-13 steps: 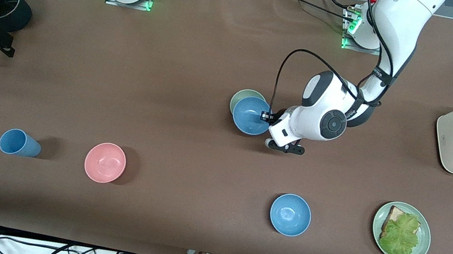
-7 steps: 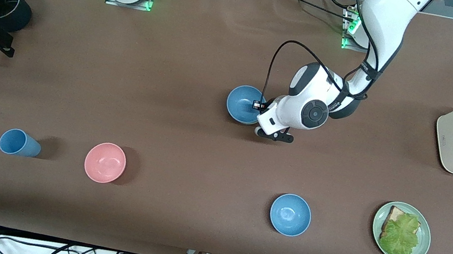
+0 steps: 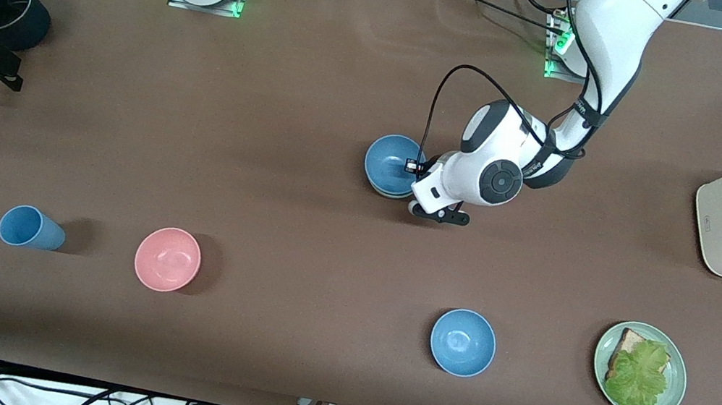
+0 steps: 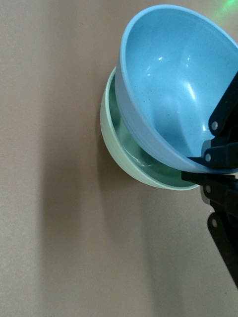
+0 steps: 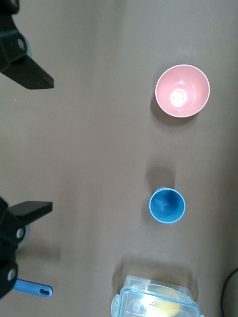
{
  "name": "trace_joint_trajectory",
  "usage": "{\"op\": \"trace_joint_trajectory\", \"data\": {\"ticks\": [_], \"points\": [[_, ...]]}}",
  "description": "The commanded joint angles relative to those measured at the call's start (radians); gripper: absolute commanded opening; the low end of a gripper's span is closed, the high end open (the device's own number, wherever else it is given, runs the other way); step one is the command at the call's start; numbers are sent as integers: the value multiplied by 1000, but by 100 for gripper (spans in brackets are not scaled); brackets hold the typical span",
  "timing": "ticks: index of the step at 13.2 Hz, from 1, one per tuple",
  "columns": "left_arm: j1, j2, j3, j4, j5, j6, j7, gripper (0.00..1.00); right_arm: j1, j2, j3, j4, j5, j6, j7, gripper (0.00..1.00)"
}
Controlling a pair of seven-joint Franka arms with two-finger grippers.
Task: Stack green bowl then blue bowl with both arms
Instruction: 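Lower the blue bowl into the green bowl and open the left gripper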
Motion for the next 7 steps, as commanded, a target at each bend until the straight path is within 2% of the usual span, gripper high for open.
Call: {"op": "trace_joint_trajectory", "data": {"ticks": [1,4,5,6,7], "points": [[-9,-32,12,-28,-15,-1,12,0,-7,-19,8,-16,-17,1,-1,100],[-9,-33,14,-29,-15,-1,11,15,-7,-19,8,-17,-15,1,-1,100],[-9,-33,15,-29,-15,-1,11,37,-7,-19,8,-16,-15,1,-1,100],[-7,-41,15,-29,-15,-1,11,75,-7,-19,8,-16,-15,1,-1,100],[-6,-49,17,-29,-13,-2,11,100,-9,-18,7,-16,-15,1,-3,100]]}}
